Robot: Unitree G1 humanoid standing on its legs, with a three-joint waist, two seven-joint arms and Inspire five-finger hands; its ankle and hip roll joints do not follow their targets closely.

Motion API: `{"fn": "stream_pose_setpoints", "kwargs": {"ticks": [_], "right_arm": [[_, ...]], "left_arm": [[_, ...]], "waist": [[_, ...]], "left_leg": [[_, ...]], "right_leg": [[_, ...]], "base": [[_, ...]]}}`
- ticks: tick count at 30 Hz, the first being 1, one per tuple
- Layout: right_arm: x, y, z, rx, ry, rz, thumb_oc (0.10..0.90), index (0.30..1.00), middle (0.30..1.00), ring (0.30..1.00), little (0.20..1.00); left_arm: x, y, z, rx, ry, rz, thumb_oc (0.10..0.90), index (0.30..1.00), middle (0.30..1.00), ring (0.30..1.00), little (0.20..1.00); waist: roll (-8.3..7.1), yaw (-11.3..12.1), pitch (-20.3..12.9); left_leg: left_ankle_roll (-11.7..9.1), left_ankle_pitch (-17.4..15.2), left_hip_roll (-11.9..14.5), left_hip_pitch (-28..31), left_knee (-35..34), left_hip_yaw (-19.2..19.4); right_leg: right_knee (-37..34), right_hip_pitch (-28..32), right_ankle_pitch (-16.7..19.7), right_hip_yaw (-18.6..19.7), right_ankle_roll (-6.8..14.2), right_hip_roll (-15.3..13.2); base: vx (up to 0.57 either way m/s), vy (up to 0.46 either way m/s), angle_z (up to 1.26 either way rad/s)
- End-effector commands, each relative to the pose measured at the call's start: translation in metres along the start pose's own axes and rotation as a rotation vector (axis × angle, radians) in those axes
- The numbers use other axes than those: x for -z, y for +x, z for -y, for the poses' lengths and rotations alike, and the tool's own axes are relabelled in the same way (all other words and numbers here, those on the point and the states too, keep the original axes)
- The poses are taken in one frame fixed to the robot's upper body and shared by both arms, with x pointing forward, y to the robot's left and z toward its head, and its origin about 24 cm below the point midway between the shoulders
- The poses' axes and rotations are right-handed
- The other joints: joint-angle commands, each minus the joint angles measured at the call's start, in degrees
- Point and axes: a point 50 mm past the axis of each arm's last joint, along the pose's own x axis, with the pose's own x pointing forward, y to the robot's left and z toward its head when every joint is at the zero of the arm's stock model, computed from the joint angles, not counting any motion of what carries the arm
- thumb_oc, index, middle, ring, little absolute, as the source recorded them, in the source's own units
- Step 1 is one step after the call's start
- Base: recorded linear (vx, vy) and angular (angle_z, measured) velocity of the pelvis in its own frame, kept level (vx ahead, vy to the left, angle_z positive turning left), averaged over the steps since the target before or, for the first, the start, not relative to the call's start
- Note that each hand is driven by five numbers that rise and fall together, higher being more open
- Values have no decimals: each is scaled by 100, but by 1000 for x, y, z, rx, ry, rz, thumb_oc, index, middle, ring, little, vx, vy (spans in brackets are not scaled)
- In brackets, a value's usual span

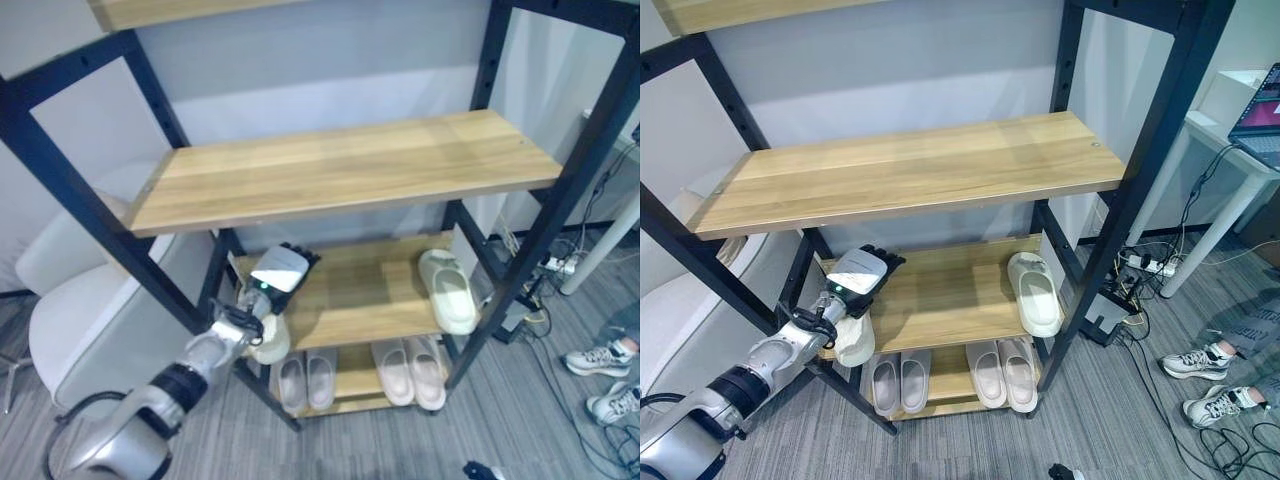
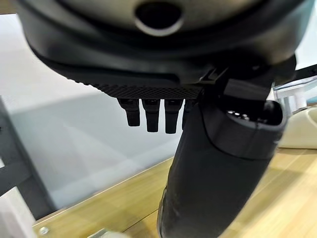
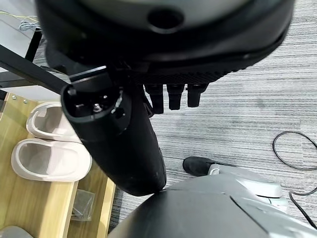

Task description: Arrange the slippers neatly on the shoe rack.

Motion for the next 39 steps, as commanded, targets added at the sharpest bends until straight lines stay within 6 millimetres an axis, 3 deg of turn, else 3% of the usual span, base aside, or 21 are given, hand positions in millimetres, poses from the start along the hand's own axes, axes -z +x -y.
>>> {"fn": "stream_pose_setpoints", "kwargs": {"ticks": [1,8,20,32,39], "right_arm": [[4,-5,-21,-85,-72,10,800,900,900,900,900],[2,-4,-22,-88,-78,13,800,900,900,900,900],[-4,-3,-19,-75,-93,35,800,900,900,900,900],[-1,-3,-20,-84,-100,25,800,900,900,900,900],[0,-3,-20,-82,-125,24,800,900,900,900,900]], "left_arm": [[58,19,-69,-251,98,-178,800,900,900,900,900],[59,18,-61,-211,95,-188,800,900,900,900,900],[66,17,-31,-113,98,-286,800,900,900,900,900],[71,15,-25,-85,98,-311,800,900,900,900,900],[64,26,-32,-100,103,-284,800,900,900,900,900]], "waist": [[105,50,34],[69,69,53],[51,51,95],[38,32,62],[44,-3,66]], "left_leg": [[-44,-448,-203,-81,-4,-325],[-47,-456,-197,-77,-4,-312],[-61,-499,-176,-120,-4,-285],[-68,-527,-163,-35,-4,-237],[-61,-531,-162,-54,-4,-228]], "right_leg": [[41,262,-610,-260,163,280],[41,257,-610,-274,161,297],[41,185,-624,-275,173,305],[41,253,-638,-252,166,317],[41,209,-625,-253,180,302]], "base": [[0,0,0],[11,-1,0],[7,0,0],[3,0,0],[0,0,0]]}}
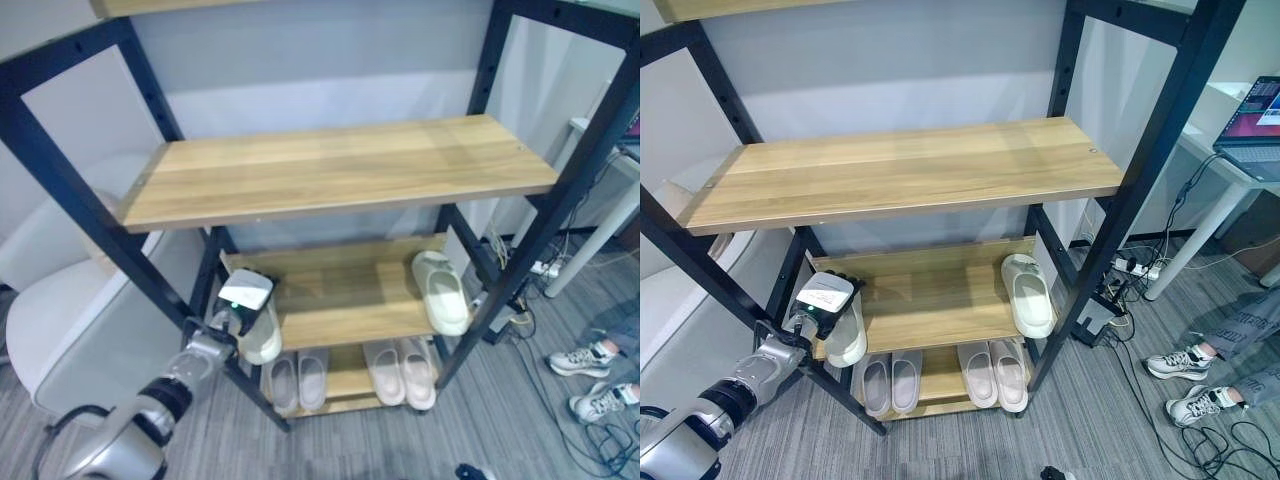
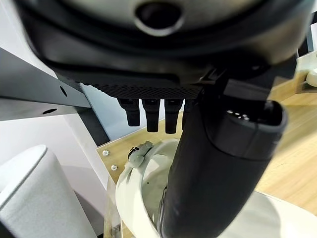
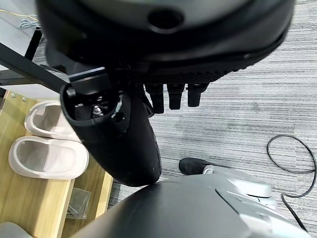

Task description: Arrange the slippers neatly on the shoe rack.

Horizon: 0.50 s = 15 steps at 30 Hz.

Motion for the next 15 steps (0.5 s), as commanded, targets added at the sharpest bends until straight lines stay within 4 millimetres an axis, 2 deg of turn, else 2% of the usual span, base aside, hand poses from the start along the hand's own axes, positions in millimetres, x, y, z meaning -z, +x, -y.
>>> {"fn": "stream_pose_setpoints", "kwargs": {"ticks": [1,7,15], "right_arm": [[-2,0,-9,-48,-100,18,800,900,900,900,900],[-3,1,-6,-36,-108,15,800,900,900,900,900],[-1,0,-7,-42,-110,6,800,900,900,900,900]], "left_arm": [[31,40,-86,-289,14,-137,800,900,900,900,900],[32,44,-82,-240,24,-154,800,900,900,900,900],[38,47,-94,-271,5,-177,800,900,900,900,900]], "waist": [[266,20,121],[261,-21,141],[249,-35,168]], "left_leg": [[-46,-524,-174,11,-3,-276],[-43,-527,-162,-36,-3,-225],[-44,-516,-155,-82,-3,-214]], "right_leg": [[40,295,-638,-270,198,289],[40,225,-616,-238,207,293],[40,176,-598,-240,208,286]], "base": [[0,0,0],[0,0,0],[4,1,-1]]}}
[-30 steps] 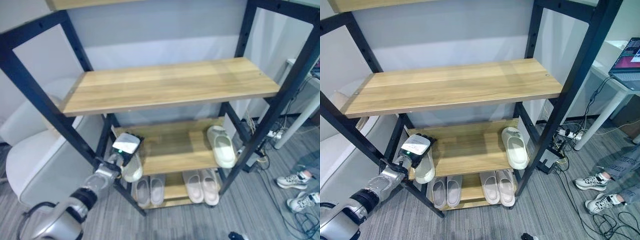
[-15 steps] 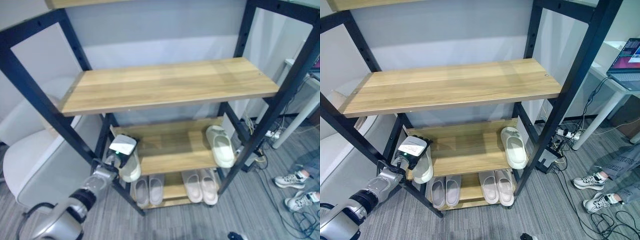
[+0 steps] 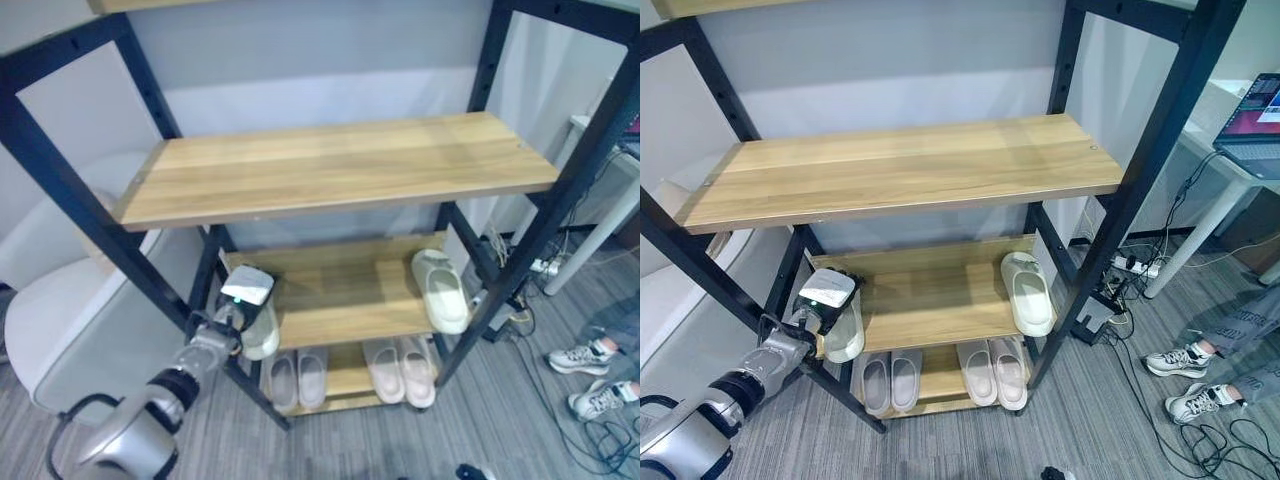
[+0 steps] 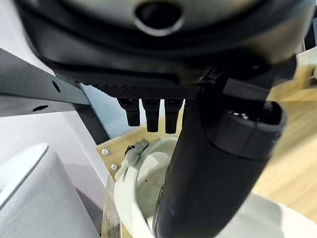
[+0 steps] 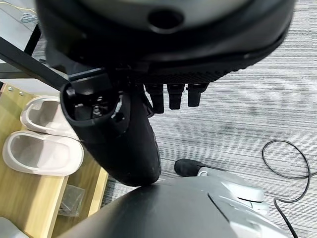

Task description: Arrange the slippers neatly on the shoe rack.

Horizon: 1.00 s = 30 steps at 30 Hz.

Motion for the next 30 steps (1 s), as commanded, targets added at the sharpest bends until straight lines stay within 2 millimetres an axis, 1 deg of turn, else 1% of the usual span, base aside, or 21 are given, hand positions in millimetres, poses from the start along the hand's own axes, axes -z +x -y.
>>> {"fn": "stream_pose_setpoints", "kwargs": {"ticks": [1,2,7,12,19,23,25,27,30], "right_arm": [[-1,-1,-10,-47,-65,7,800,900,900,900,900],[0,-2,-11,-52,-62,2,800,900,900,900,900],[0,-1,-11,-52,-62,5,800,900,900,900,900],[-2,-1,-10,-48,-62,6,800,900,900,900,900],[-1,-1,-9,-47,-66,1,800,900,900,900,900],[1,-1,-9,-49,-63,-4,800,900,900,900,900],[1,-2,-10,-52,-59,-4,800,900,900,900,900],[2,-2,-10,-54,-55,-7,800,900,900,900,900],[3,-2,-11,-57,-53,-11,800,900,900,900,900]], "left_arm": [[36,37,-90,-281,-7,-154,800,900,900,900,900],[35,37,-93,-291,-10,-149,800,900,900,900,900],[36,37,-95,-302,-13,-145,800,900,900,900,900],[31,38,-96,-301,-19,-134,800,900,900,900,900],[26,41,-103,-319,-43,-119,800,900,900,900,900],[27,42,-110,-341,-55,-121,800,900,900,900,900],[28,43,-121,-382,-63,-118,800,900,900,900,900],[27,43,-127,-407,-70,-110,800,900,900,900,900],[23,43,-130,-418,-72,-98,800,900,900,900,900]], "waist": [[252,-26,176],[250,-26,176],[250,-23,186],[245,-25,205],[221,-34,235],[209,-36,241],[208,-44,255],[209,-49,260],[206,-54,258]], "left_leg": [[-41,-515,-156,16,-4,-246],[-39,-519,-159,28,-4,-246],[-38,-532,-156,67,-4,-246],[-38,-531,-154,78,-4,-248],[-30,-540,-143,56,-4,-245],[-31,-541,-136,55,-4,-243],[-30,-545,-138,62,-4,-245],[-23,-551,-142,80,-4,-238],[-21,-563,-147,104,-4,-237]], "right_leg": [[40,298,-624,-294,206,281],[40,308,-629,-292,202,284],[40,341,-650,-289,189,288],[40,346,-656,-301,185,295],[40,311,-663,-307,181,300],[40,312,-667,-318,180,299],[40,315,-669,-325,179,297],[40,329,-673,-322,175,298],[40,352,-682,-318,169,300]], "base": [[36,-4,-2],[41,-4,-2],[43,-5,0],[14,-1,0],[4,-1,-1],[26,-5,-5],[28,-6,-3],[16,-3,0],[24,-7,-1]]}}
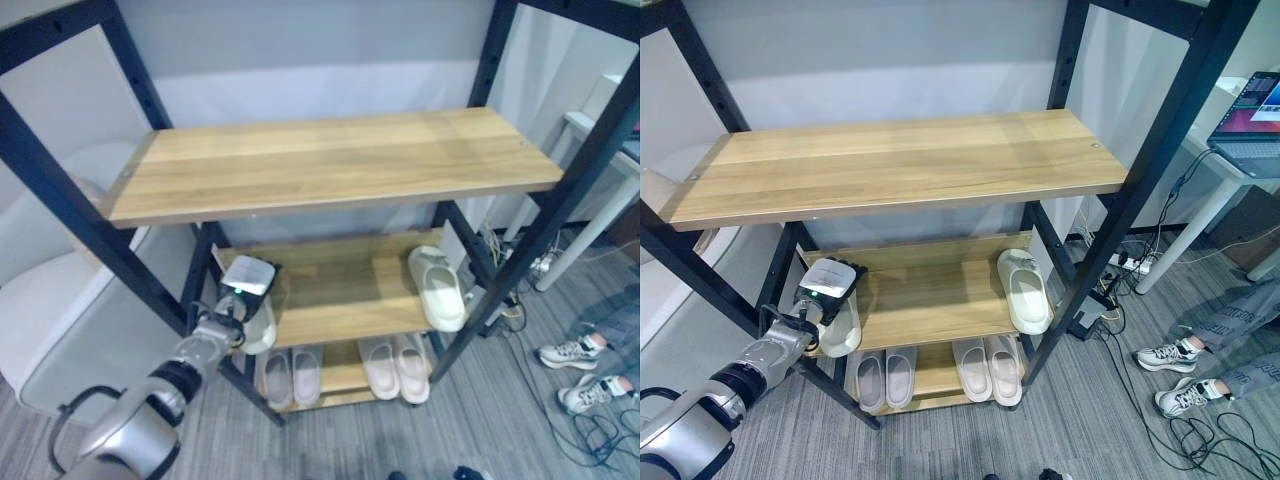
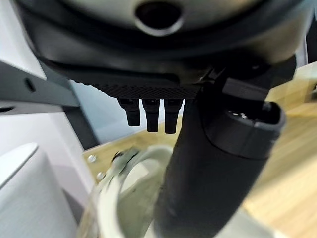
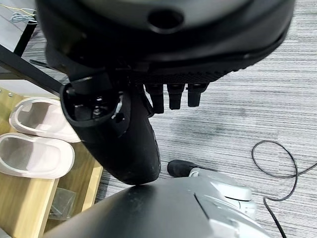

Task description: Arrange the slippers neatly on the shoe rack.

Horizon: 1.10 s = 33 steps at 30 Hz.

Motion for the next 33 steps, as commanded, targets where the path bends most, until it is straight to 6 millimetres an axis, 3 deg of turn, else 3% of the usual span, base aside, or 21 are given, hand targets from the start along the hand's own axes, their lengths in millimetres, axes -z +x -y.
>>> {"fn": "stream_pose_setpoints", "kwargs": {"ticks": [1,16,21,22,28,29,30,31,33], "right_arm": [[0,-1,-8,-50,-53,8,800,900,900,900,900],[1,-1,-6,-47,-67,6,800,900,900,900,900],[1,-1,-6,-54,-71,6,800,900,900,900,900],[0,-1,-6,-58,-88,13,800,900,900,900,900],[-2,-1,-7,-64,-91,23,800,900,900,900,900],[-3,-1,-8,-67,-97,25,800,900,900,900,900],[-3,0,-8,-68,-99,25,800,900,900,900,900],[-3,0,-8,-68,-98,25,800,900,900,900,900],[-5,0,-6,-69,-96,25,800,900,900,900,900]], "left_arm": [[22,42,-107,-348,-24,-101,800,900,900,900,900],[25,43,-99,-303,12,-112,800,900,900,900,900],[40,40,-102,-296,55,-142,800,900,900,900,900],[49,41,-105,-289,75,-178,800,900,900,900,900],[60,43,-121,-322,94,-212,800,900,900,900,900],[58,44,-121,-313,101,-208,762,844,844,844,844],[57,45,-120,-302,103,-208,543,514,514,514,514],[57,45,-120,-302,103,-208,413,319,319,319,319],[54,47,-108,-240,65,-228,400,300,300,300,300]], "waist": [[347,-49,228],[386,-50,230],[364,-23,207],[359,-31,203],[341,-42,221],[338,-48,232],[338,-54,230],[337,-51,231],[331,-66,240]], "left_leg": [[-22,-560,-150,153,-4,-339],[-23,-581,-155,194,-4,-305],[-27,-598,-159,212,-4,-302],[-29,-596,-152,213,-4,-302],[-36,-594,-147,192,-4,-300],[-34,-592,-142,182,-4,-294],[-32,-592,-142,180,-4,-292],[-32,-592,-142,180,-4,-292],[-29,-599,-144,189,-4,-278]], "right_leg": [[41,449,-691,-401,158,309],[41,475,-701,-443,167,301],[41,497,-702,-434,165,318],[41,493,-694,-434,168,321],[41,452,-672,-441,179,320],[41,437,-669,-447,183,316],[41,435,-667,-440,181,315],[41,435,-667,-440,181,315],[41,434,-658,-438,184,318]], "base": [[38,-13,-1],[13,-1,0],[6,1,0],[0,0,0],[0,0,0],[0,0,0],[0,0,0],[0,0,0],[0,0,0]]}}
